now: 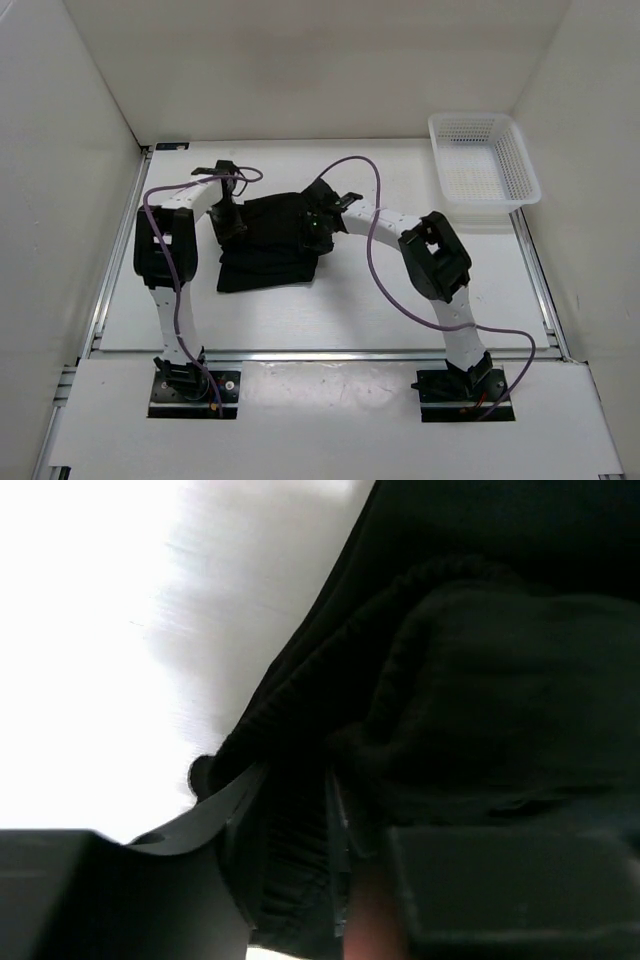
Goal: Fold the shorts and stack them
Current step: Fold the shorts
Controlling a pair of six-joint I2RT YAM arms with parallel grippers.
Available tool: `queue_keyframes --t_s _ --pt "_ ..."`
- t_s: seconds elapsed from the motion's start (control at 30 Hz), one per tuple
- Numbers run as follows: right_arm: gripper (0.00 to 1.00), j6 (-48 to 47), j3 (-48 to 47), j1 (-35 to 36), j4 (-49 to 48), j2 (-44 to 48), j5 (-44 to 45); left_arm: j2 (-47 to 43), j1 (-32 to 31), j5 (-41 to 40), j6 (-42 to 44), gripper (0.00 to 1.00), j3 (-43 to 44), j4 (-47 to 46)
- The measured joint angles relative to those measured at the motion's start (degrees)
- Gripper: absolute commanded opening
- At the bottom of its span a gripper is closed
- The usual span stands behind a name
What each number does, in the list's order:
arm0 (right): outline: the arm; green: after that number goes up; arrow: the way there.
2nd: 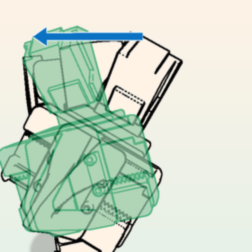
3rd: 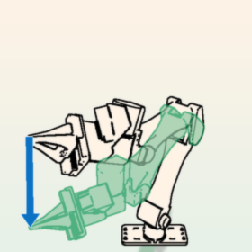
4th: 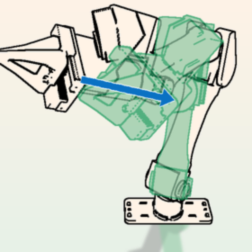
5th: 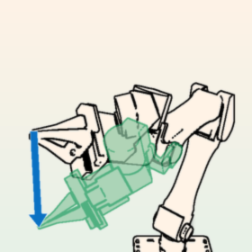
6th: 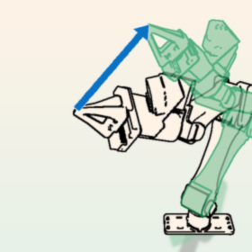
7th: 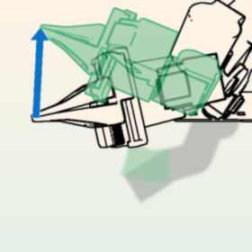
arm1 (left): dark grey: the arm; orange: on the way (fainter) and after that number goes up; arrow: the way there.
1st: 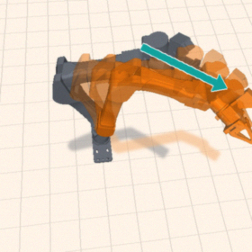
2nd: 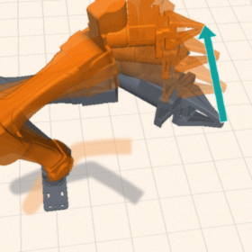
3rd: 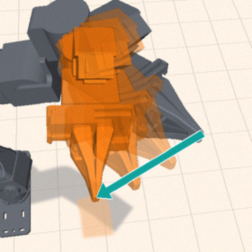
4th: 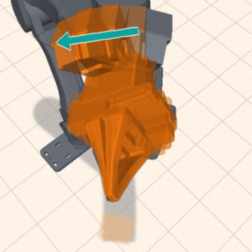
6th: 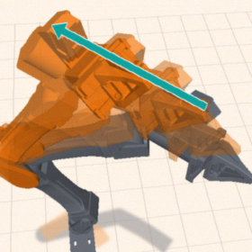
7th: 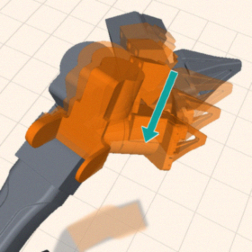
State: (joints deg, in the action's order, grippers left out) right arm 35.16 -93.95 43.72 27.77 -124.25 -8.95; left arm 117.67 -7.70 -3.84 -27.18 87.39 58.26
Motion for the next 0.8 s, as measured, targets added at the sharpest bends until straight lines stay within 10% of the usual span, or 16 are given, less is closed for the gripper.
queue_keyframes --t_s 0.2,0.53,0.8 --pt "0.96 -0.4 0.5 -0.7 2.9 4.7 4.1 -2.4 -0.4 -0.6 0.5 0.99 3.9 2.7" --pt "0.99 -1.4 8.7 -0.9 7.9 42.5 21.2 -31.2 -0.6 -1.5 1.7 0.99 9.7 8.3" --pt "0.99 2.2 24.2 -3.0 20.9 61.5 39.6 -57.9 -0.5 -1.4 1.8 0.99 -5.7 5.5"
